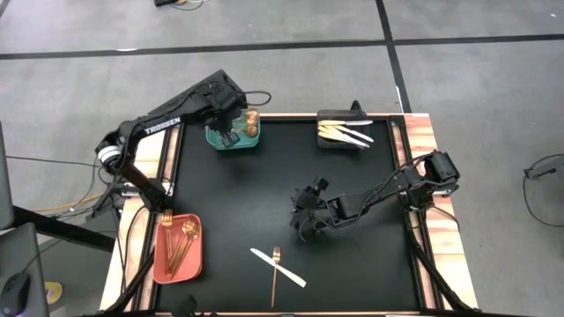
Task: Sort silverware by color (type)
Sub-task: Put the gold spoon into the green bin
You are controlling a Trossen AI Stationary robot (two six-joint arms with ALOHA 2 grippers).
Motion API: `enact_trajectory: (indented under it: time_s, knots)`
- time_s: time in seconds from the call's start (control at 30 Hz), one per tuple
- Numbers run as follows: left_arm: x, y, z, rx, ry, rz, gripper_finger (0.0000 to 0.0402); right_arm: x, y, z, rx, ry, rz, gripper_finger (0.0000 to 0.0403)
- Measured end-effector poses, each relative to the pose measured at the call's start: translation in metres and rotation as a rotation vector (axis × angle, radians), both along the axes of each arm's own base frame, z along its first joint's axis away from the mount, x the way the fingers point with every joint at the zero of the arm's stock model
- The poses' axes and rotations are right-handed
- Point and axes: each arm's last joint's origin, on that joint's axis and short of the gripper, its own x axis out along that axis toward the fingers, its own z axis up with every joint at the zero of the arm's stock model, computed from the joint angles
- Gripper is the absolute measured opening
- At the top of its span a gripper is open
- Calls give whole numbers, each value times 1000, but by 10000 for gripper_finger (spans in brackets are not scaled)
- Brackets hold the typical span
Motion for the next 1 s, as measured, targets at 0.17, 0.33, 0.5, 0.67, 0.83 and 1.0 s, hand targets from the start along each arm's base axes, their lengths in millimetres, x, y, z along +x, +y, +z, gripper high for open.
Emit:
enact_trajectory:
  time_s: [0.17, 0.33, 0.5, 0.67, 0.83, 1.0]
  knots:
    - [-5, 1, 12, -36, -282, -85, 12, -2, 2, -1, 7, 10, -6, 153]
    - [-14, -1, 2, -56, -277, -65, 12, -6, 6, -3, 16, 31, -11, 153]
    - [-18, -4, -15, -71, -257, -61, 12, -6, 6, -4, 17, 33, -12, 153]
    - [-24, -3, -28, -1, -332, -64, 12, -6, 6, -4, 17, 33, -14, 153]
    - [-38, -4, -38, 71, -417, -131, 12, -7, 8, -4, 16, 36, -7, 153]
    - [-51, -6, -49, 72, -322, -145, 13, -7, 7, -4, 17, 35, -10, 153]
